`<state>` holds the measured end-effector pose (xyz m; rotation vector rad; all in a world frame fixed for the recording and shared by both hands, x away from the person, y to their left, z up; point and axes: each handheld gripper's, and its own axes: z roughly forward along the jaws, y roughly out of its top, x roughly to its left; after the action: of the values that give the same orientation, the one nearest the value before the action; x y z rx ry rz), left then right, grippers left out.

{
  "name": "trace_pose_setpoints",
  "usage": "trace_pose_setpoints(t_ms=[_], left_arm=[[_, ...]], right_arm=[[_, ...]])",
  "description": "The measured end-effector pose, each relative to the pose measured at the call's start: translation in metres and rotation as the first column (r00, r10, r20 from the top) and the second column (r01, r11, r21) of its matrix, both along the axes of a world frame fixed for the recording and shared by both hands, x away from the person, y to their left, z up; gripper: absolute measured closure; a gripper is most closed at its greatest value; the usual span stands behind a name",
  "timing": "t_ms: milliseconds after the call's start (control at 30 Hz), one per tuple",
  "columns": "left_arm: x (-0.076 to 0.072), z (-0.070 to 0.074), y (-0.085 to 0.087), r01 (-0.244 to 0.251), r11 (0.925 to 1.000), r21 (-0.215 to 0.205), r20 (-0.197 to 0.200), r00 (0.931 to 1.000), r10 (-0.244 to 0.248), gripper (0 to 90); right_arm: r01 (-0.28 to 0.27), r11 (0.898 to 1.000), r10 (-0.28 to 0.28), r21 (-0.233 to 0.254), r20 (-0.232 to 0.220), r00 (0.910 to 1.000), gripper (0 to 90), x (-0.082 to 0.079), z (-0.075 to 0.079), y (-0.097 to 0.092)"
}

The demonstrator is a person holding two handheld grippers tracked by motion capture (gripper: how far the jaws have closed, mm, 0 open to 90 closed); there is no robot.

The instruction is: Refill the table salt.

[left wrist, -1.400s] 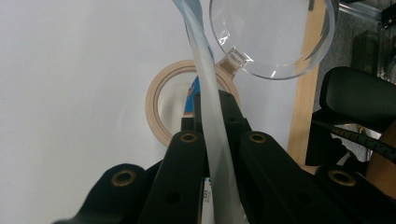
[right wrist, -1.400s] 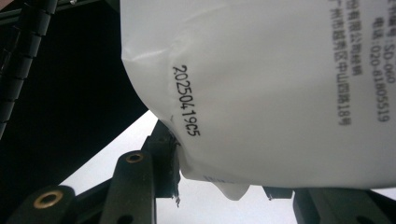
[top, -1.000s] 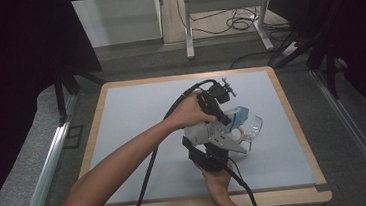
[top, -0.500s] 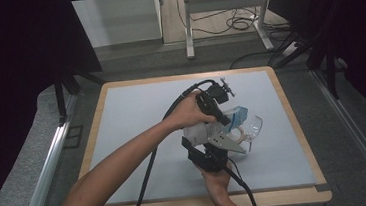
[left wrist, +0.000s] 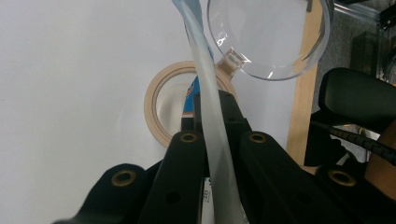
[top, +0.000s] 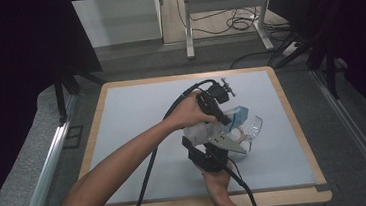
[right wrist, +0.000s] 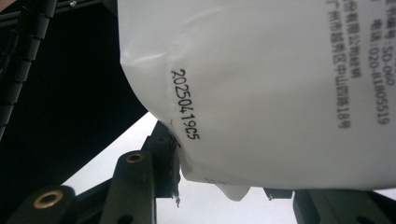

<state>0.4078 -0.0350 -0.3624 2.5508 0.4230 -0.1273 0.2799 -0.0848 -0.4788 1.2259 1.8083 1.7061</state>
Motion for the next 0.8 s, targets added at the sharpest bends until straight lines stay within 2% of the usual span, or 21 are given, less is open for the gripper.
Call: trace_pose_setpoints(t_ms=[800], left_arm=[[0.0, 0.0034, -0.0021, 0.01, 0.9999, 0.012, 0.008, 0.9999, -0.01, 89.9]], right_arm=[[0.004, 1.0, -0.004, 0.027, 0.0, 1.0, 56.1, -0.0008, 0.0024, -0.0007]])
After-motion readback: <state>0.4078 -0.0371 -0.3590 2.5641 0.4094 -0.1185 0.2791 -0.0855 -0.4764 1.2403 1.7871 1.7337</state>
